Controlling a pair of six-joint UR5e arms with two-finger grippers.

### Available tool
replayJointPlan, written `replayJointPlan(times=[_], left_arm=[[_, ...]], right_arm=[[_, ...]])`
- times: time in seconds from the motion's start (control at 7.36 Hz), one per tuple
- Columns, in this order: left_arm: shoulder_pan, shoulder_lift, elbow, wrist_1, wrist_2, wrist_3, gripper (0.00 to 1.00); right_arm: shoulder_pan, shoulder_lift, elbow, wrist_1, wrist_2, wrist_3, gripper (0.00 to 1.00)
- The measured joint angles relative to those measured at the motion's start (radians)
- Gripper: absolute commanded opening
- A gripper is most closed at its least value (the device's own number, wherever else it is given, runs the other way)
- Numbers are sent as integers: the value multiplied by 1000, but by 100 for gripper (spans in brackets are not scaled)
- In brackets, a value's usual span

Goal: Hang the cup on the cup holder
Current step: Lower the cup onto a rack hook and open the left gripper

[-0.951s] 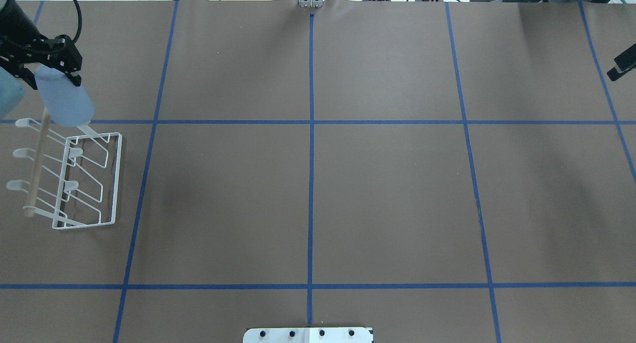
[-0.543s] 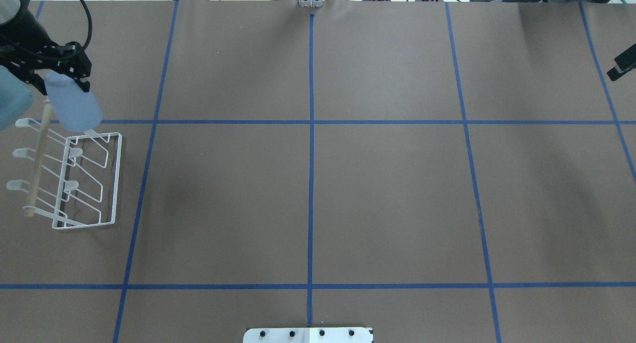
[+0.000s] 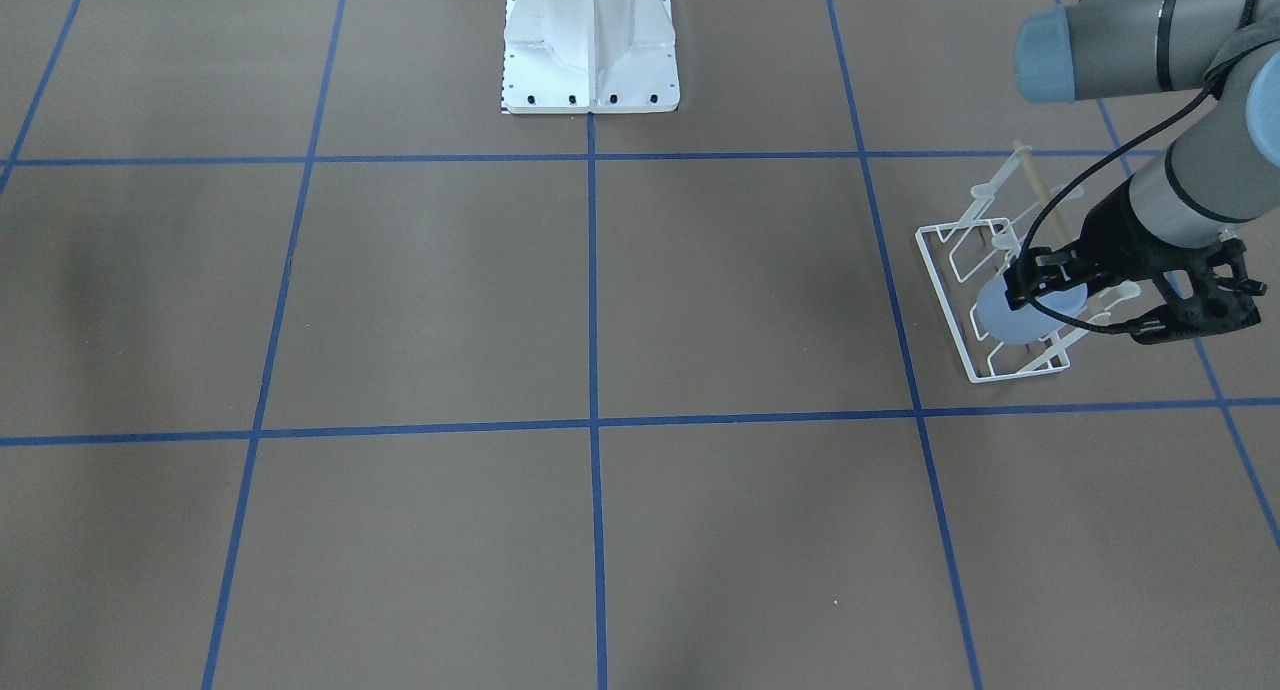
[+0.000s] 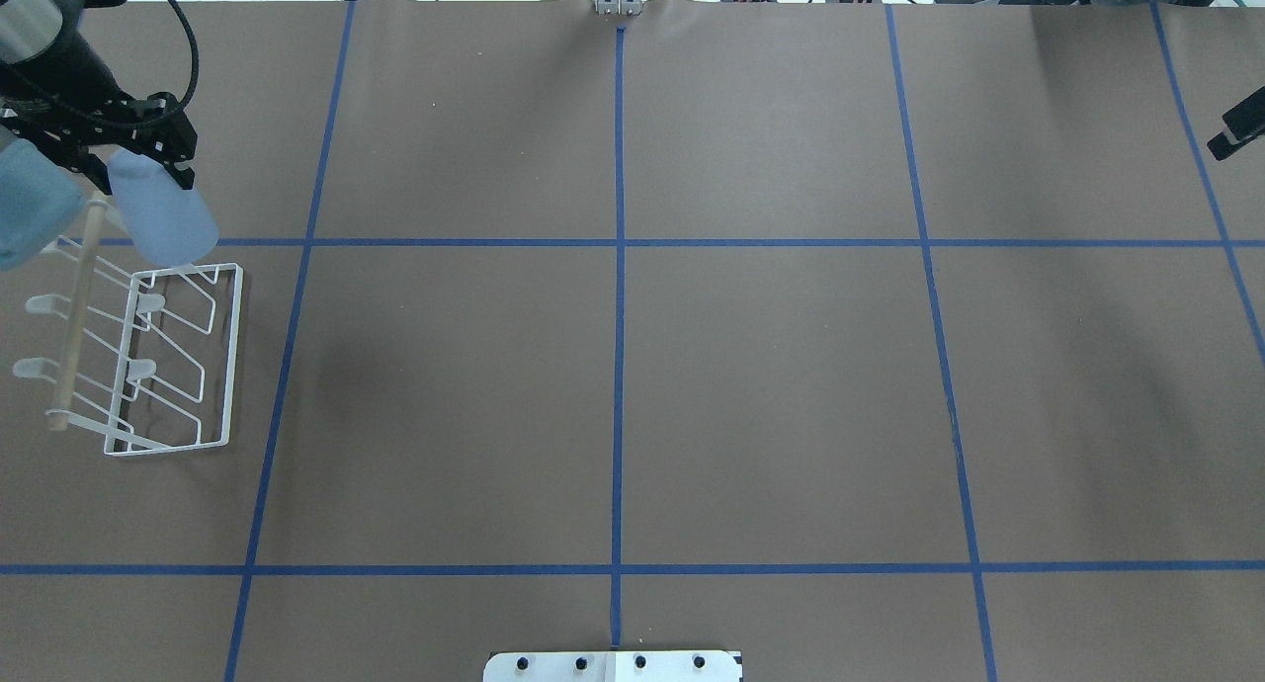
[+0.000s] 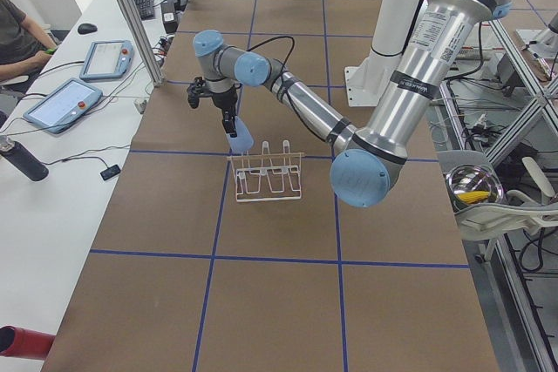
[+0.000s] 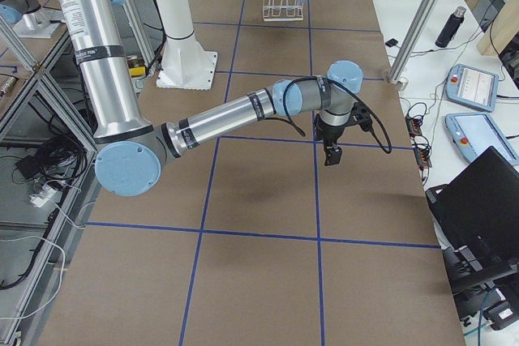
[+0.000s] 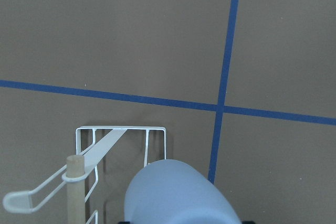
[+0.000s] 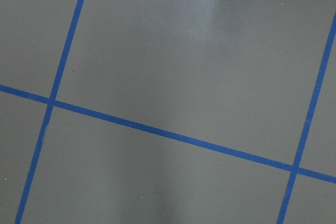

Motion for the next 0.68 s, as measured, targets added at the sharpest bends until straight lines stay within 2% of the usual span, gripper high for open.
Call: replayJointPlan(times=[0.68], left_arm=[[28, 18, 25, -28, 2, 2, 0]], right_arm=[[-1, 13, 11, -1, 5, 12, 100]])
